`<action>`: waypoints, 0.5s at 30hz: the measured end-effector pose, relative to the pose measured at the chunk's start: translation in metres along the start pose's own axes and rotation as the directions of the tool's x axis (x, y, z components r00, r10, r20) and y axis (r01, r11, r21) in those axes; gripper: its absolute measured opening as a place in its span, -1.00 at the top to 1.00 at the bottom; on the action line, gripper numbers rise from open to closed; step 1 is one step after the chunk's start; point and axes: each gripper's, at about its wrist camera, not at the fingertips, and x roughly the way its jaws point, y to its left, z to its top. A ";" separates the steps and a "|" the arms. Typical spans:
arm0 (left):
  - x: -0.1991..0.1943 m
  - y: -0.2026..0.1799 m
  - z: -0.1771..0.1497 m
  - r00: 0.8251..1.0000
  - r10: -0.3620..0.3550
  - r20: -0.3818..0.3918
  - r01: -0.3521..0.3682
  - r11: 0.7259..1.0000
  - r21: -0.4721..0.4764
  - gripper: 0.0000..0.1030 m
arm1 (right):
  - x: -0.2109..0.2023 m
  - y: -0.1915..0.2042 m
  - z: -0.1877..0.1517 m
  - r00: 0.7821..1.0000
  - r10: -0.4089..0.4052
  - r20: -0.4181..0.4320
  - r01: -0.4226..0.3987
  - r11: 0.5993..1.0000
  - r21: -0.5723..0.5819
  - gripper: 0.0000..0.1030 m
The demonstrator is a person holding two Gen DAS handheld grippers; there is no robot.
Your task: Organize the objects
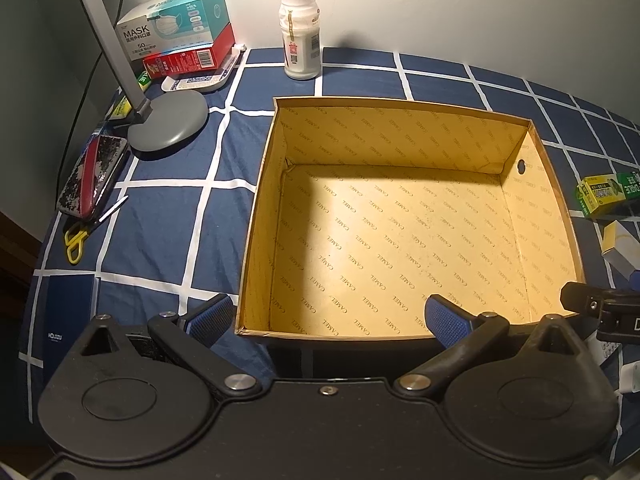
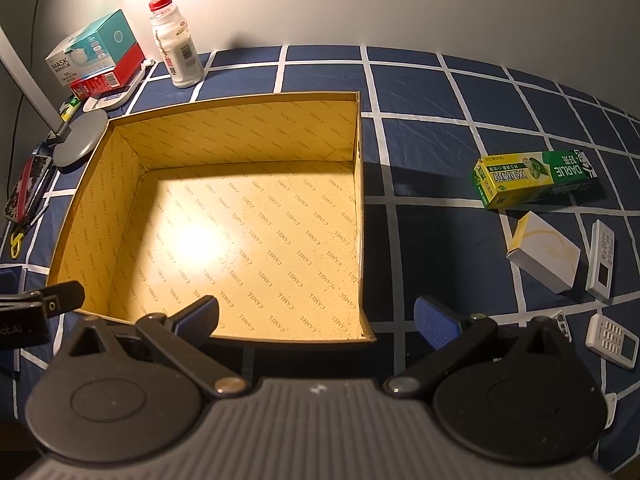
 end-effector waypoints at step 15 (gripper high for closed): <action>-0.001 0.003 -0.002 1.000 0.004 0.005 -0.004 1.000 -0.001 -1.00 | -0.002 0.004 -0.001 1.000 0.003 0.003 -0.003 1.000 0.001 -1.00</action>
